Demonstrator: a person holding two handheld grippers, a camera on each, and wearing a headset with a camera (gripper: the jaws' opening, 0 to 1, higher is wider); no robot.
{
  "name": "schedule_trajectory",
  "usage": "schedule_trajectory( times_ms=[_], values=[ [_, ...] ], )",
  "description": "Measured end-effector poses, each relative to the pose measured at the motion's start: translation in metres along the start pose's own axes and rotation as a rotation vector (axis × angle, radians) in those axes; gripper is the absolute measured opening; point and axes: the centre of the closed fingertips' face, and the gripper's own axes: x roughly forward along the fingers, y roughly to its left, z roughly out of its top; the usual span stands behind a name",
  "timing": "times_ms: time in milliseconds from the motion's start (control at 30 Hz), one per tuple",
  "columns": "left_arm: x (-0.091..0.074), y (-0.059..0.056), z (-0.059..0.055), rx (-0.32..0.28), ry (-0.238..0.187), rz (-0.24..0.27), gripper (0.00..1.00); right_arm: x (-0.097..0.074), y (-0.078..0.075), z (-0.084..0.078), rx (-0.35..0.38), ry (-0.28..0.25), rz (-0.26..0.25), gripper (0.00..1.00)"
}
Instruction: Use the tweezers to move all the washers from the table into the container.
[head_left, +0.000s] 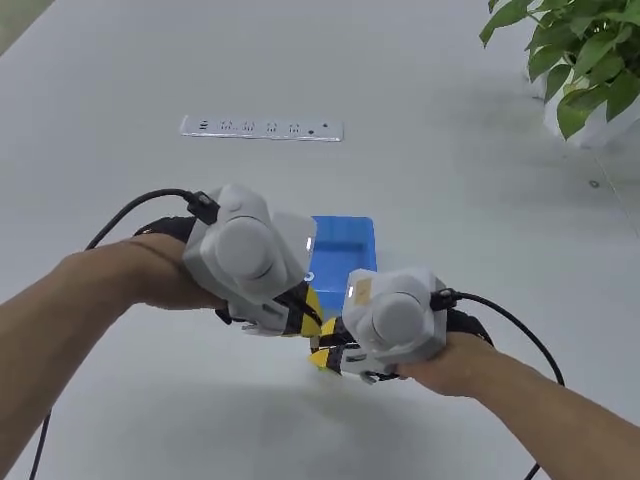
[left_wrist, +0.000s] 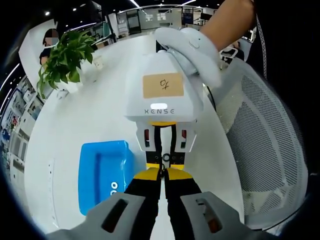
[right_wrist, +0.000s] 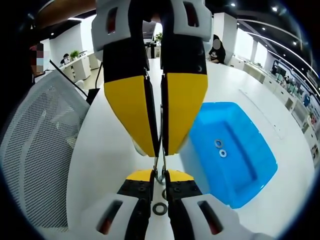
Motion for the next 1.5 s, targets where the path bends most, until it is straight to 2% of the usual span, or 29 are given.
schedule_trajectory(
  times_ms=[367, 1033, 1500],
  values=[
    [-0.003, -0.001, 0.0, 0.001, 0.004, 0.001, 0.06, 0.0, 0.001, 0.002, -0.006, 0.001, 0.005, 0.1],
    [-0.023, 0.002, 0.006, 0.007, 0.001, 0.029, 0.06, -0.011, -0.001, 0.022, -0.047, -0.008, -0.013, 0.11],
    [-0.041, 0.013, 0.018, 0.008, -0.025, 0.069, 0.06, -0.024, -0.013, 0.038, -0.073, -0.012, -0.036, 0.1]
  ],
)
